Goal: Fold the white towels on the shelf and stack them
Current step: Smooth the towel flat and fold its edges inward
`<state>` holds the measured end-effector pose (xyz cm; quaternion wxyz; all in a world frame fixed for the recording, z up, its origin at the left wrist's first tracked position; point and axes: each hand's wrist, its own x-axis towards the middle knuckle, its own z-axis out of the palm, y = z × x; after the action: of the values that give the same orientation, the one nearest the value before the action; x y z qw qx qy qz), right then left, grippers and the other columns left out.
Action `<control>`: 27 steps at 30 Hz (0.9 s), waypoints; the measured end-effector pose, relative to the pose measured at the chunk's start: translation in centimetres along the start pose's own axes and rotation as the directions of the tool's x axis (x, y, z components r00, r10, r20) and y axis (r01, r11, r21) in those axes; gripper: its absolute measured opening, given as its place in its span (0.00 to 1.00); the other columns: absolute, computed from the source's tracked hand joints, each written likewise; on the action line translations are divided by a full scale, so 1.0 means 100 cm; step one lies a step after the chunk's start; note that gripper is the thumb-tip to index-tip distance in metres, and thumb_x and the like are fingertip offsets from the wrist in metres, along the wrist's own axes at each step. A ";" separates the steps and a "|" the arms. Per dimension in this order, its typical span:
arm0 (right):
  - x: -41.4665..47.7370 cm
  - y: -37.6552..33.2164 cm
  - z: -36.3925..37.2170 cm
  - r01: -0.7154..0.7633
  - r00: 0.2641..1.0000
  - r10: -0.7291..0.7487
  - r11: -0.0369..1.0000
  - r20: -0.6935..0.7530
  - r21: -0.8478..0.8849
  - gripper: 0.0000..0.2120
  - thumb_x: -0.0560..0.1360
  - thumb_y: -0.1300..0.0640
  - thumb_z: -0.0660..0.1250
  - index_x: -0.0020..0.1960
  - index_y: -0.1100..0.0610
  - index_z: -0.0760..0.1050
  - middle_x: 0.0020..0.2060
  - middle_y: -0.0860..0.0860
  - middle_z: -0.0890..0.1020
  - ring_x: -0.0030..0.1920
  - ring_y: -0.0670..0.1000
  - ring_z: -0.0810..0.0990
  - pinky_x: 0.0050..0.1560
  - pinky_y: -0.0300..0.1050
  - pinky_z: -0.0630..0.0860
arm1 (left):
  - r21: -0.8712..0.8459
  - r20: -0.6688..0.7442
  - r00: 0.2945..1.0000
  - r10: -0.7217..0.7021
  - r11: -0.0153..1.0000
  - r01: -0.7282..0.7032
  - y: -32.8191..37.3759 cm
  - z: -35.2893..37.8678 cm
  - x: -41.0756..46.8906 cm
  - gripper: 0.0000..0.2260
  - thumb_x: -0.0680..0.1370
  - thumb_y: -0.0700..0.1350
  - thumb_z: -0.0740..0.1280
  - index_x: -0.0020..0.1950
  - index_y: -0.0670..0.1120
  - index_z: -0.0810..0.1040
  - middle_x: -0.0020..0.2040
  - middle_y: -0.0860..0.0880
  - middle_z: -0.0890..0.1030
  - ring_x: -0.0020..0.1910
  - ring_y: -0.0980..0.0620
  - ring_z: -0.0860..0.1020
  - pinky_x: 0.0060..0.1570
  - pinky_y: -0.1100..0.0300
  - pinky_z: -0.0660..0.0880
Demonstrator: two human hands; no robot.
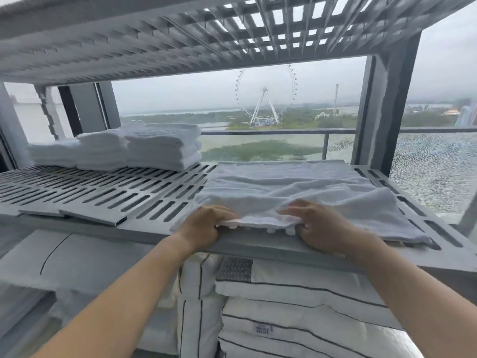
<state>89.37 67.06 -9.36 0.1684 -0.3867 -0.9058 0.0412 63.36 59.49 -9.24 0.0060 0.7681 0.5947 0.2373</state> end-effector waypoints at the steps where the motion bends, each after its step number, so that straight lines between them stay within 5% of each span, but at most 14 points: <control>1: 0.004 -0.009 0.002 0.006 0.999 -0.008 0.999 0.036 0.049 0.25 0.72 0.62 0.57 0.65 0.43 0.72 0.67 0.42 0.70 0.68 0.46 0.66 0.67 0.42 0.63 | 0.002 0.027 1.000 -0.014 1.000 0.014 -0.004 -0.001 -0.003 0.28 0.68 0.25 0.57 0.61 0.47 0.79 0.63 0.52 0.77 0.64 0.55 0.71 0.62 0.75 0.61; 4: 0.012 -0.021 0.007 -0.037 0.999 0.033 0.993 0.037 0.112 0.23 0.72 0.62 0.56 0.61 0.44 0.75 0.66 0.40 0.72 0.67 0.44 0.67 0.68 0.40 0.62 | -0.001 0.087 0.994 -0.070 0.998 0.070 -0.019 -0.006 -0.010 0.31 0.70 0.26 0.54 0.66 0.52 0.74 0.70 0.55 0.69 0.71 0.57 0.63 0.67 0.73 0.52; 8: 0.019 -0.028 -0.008 -0.144 0.982 0.118 0.973 0.145 0.183 0.18 0.71 0.52 0.55 0.53 0.41 0.79 0.59 0.40 0.77 0.61 0.45 0.73 0.62 0.42 0.68 | 0.016 0.173 0.985 -0.013 1.000 0.011 -0.020 -0.014 -0.006 0.29 0.71 0.30 0.55 0.66 0.54 0.73 0.69 0.57 0.69 0.70 0.57 0.64 0.71 0.63 0.56; 12: 0.041 -0.021 -0.031 -0.150 0.988 0.153 0.967 0.002 0.207 0.13 0.76 0.52 0.57 0.49 0.45 0.81 0.53 0.44 0.82 0.52 0.47 0.78 0.50 0.41 0.71 | -0.104 0.291 0.957 0.016 0.994 0.015 -0.014 -0.025 0.019 0.17 0.72 0.51 0.59 0.57 0.57 0.79 0.61 0.58 0.76 0.60 0.59 0.72 0.62 0.61 0.67; 18: 0.086 0.022 -0.051 -0.158 0.987 0.161 0.982 -0.023 0.103 0.09 0.76 0.55 0.63 0.48 0.46 0.81 0.51 0.45 0.82 0.48 0.46 0.79 0.52 0.41 0.73 | -0.200 0.070 0.997 0.034 0.980 -0.020 -0.014 -0.018 0.084 0.12 0.79 0.52 0.59 0.49 0.54 0.82 0.53 0.54 0.82 0.48 0.56 0.78 0.52 0.58 0.74; 24: 0.141 0.072 -0.048 -0.171 0.983 0.172 0.985 -0.058 0.014 0.07 0.76 0.52 0.65 0.48 0.49 0.82 0.43 0.42 0.80 0.42 0.43 0.76 0.34 0.24 0.64 | 0.006 0.013 0.999 -0.032 0.999 0.032 -0.036 -0.006 0.148 0.08 0.77 0.53 0.62 0.46 0.57 0.82 0.48 0.56 0.83 0.46 0.57 0.78 0.47 0.60 0.72; 27: 0.171 0.095 -0.041 -0.182 0.981 0.188 0.978 0.047 -0.104 0.11 0.78 0.52 0.62 0.51 0.54 0.81 0.49 0.46 0.82 0.45 0.46 0.77 0.44 0.36 0.72 | 0.096 0.016 1.000 -0.023 0.995 0.021 -0.043 -0.002 0.176 0.08 0.77 0.52 0.63 0.48 0.55 0.82 0.48 0.55 0.83 0.43 0.58 0.77 0.47 0.61 0.72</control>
<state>86.29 85.65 -2.81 0.1190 -0.4759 -0.8711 0.0227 62.50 76.79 -4.05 -0.0230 0.7629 0.6137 0.2018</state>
